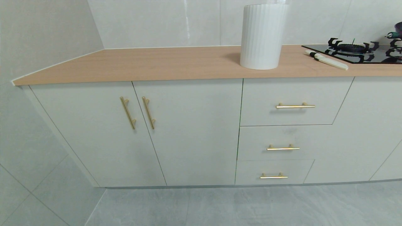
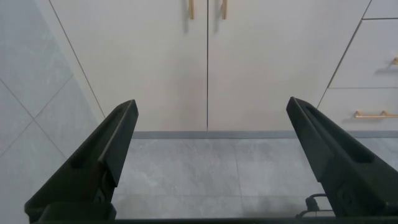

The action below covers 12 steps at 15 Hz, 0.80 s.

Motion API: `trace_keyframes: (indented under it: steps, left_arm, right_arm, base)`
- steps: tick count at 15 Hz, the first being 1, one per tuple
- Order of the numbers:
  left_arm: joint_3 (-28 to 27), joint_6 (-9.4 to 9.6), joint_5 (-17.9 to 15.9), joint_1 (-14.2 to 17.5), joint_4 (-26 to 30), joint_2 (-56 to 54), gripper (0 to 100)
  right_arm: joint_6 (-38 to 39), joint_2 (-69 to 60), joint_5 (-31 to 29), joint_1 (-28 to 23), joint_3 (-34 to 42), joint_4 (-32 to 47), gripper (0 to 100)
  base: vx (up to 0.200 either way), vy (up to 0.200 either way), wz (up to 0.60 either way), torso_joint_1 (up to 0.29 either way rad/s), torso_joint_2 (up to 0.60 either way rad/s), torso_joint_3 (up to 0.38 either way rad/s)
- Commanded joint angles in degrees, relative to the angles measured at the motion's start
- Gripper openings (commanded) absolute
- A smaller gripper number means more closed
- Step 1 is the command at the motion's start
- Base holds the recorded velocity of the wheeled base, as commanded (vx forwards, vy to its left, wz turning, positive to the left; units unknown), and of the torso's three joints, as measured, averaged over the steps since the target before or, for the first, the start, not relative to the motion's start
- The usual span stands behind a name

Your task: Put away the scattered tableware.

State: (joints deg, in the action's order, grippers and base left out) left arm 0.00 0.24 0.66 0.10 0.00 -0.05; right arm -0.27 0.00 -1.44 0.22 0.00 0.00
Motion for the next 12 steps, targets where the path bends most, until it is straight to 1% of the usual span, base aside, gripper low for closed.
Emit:
trace_keyframes:
  steps: [1, 7, 8, 11, 12]
  left_arm:
    - [0.0, 0.02, 0.04, -0.01, 0.0, 0.05, 100]
    - [0.0, 0.11, 0.04, -0.01, 0.0, 0.05, 100]
    - [0.0, 0.72, -0.04, -0.01, 0.09, 0.05, 100]
    - [0.0, 0.28, -0.04, 0.08, 0.0, 0.05, 100]
    - [0.0, 0.11, -0.04, -0.01, 0.0, 0.05, 100]
  right_arm:
    - [0.0, 0.0, 0.03, 0.04, 0.0, 0.09, 100]
    - [0.0, 0.0, 0.03, 0.04, 0.0, 0.09, 100]
    - [0.0, 0.0, 0.03, 0.04, 0.0, 0.09, 100]
    - [0.0, 0.0, 0.03, 0.04, 0.0, 0.09, 100]
    - [0.0, 0.0, 0.03, 0.04, 0.0, 0.09, 100]
  base:
    - [0.0, 0.0, 0.0, 0.0, 0.0, 0.0]
    - [0.0, 0.0, 0.0, 0.0, 0.0, 0.0]
    - [0.0, 0.0, 0.0, 0.0, 0.0, 0.0]
    - [0.0, 0.0, 0.0, 0.0, 0.0, 0.0]
    - [0.2, 0.0, 0.0, 0.007, 0.01, 0.007]
